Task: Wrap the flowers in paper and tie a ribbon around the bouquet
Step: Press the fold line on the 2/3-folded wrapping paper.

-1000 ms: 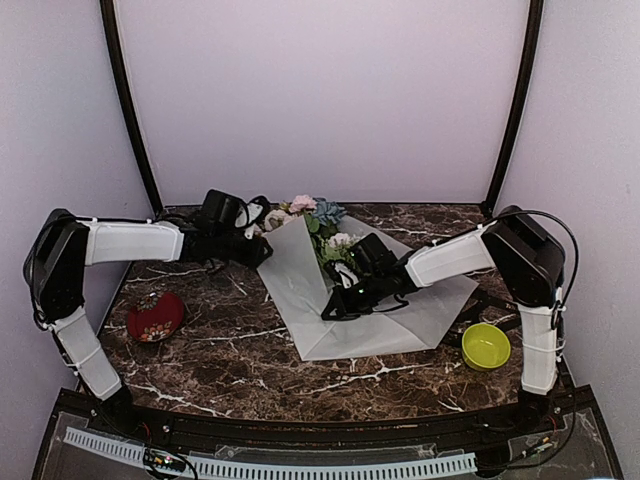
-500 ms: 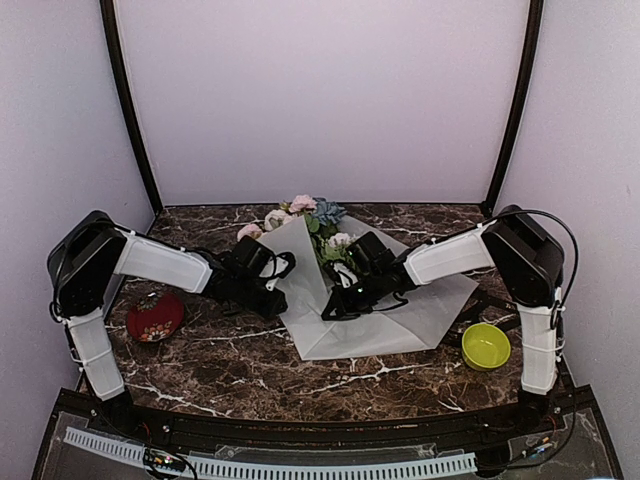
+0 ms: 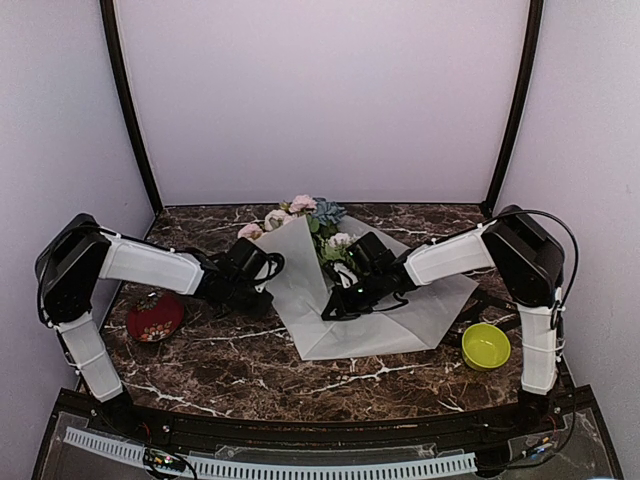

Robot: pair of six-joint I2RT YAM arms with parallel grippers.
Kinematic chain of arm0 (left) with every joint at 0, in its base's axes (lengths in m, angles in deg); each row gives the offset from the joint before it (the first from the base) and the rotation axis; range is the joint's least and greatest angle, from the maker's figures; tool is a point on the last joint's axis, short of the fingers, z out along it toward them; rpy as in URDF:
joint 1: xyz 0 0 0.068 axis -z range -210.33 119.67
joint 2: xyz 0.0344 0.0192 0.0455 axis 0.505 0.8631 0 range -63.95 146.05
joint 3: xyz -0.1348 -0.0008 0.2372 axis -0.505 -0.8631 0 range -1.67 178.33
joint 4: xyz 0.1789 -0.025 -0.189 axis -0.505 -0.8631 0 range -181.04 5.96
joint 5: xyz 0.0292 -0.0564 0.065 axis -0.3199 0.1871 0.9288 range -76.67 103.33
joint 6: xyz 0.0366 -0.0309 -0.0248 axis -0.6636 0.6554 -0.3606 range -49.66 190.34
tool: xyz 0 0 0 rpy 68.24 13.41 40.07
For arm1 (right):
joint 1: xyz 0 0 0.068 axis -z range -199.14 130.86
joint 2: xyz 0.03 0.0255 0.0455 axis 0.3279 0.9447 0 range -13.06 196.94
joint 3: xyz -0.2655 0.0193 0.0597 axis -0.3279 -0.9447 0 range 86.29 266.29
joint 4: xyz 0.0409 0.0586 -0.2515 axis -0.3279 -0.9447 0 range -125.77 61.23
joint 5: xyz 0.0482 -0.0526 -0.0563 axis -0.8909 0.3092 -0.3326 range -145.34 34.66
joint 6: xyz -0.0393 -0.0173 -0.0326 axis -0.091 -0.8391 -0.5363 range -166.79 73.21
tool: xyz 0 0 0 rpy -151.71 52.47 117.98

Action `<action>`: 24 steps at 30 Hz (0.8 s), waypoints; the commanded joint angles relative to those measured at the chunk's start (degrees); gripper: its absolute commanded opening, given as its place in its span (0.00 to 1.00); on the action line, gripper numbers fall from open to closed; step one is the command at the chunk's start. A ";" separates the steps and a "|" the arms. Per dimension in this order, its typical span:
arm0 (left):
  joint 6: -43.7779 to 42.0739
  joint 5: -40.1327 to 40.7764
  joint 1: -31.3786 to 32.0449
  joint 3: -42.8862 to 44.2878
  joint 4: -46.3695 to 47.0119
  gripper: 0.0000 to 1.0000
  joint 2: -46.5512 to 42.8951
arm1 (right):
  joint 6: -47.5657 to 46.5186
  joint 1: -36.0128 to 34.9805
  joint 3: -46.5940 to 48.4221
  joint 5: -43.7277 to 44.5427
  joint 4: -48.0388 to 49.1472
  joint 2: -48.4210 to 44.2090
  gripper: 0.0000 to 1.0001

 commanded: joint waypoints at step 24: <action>-1.94 -3.62 13.56 -14.04 1.78 0.20 -12.35 | -0.26 -1.16 -3.06 4.19 -6.96 1.38 0.00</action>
